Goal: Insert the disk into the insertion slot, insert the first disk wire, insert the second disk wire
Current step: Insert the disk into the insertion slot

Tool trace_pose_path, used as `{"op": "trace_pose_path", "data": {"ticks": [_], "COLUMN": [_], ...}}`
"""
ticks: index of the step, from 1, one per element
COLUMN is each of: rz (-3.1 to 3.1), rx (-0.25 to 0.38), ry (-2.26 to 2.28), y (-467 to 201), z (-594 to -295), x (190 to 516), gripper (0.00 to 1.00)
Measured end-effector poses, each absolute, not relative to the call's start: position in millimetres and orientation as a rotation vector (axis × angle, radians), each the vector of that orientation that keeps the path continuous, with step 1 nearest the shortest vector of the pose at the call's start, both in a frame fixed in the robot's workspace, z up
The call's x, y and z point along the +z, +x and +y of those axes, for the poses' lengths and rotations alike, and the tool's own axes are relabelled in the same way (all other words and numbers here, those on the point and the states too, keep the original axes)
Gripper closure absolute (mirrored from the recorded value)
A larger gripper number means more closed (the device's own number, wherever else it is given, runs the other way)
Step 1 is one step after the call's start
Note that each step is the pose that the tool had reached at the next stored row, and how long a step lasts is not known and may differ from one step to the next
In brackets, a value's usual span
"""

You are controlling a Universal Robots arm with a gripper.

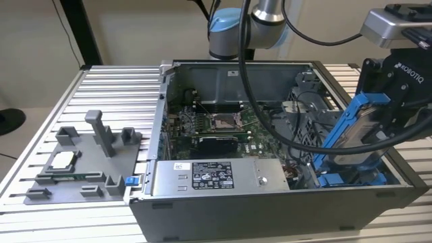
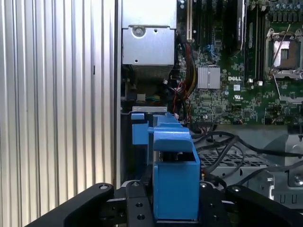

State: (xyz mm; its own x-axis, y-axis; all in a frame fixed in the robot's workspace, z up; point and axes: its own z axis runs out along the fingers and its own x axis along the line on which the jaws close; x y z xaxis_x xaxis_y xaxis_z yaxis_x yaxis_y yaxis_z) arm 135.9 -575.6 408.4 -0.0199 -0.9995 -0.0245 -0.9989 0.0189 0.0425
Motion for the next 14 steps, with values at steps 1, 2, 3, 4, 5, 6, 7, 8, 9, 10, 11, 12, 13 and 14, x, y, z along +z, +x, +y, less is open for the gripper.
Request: {"op": "trace_pose_path", "data": {"ticks": [1,2,3,4,5,6,7,8,9,10,11,12,13,14], "rz": [-2.234,-2.235,-2.236,-2.237,-2.239,-2.24,-2.241,-2.242,-2.243,-2.244,-2.245,-2.246,-2.247,-2.248], "rx": [-0.074,-0.074,-0.074,-0.074,-0.074,-0.074,-0.074,-0.074,-0.074,-0.074,-0.074,-0.075,-0.075,-0.074], "ry": [2.19,2.189,2.188,2.187,2.185,2.184,2.183,2.182,2.181,2.18,2.179,2.178,2.177,2.176], "y": [136.0,136.0,136.0,136.0,136.1,136.1,136.1,136.1,136.1,136.2,136.2,136.2,136.2,136.2], "z": [-575.6,-575.6,-575.6,-575.6,-575.6,-575.6,-575.6,-575.6,-575.6,-575.6,-575.6,-575.6,-575.6,-575.6], "x": [407.7,407.1,406.3,405.6,404.9,403.9,402.8,401.7,400.4,399.0,397.6,396.0,394.2,392.4], "gripper": [1.0,1.0,1.0,1.0,1.0,1.0,1.0,1.0,1.0,1.0,1.0,1.0,1.0,1.0]}}
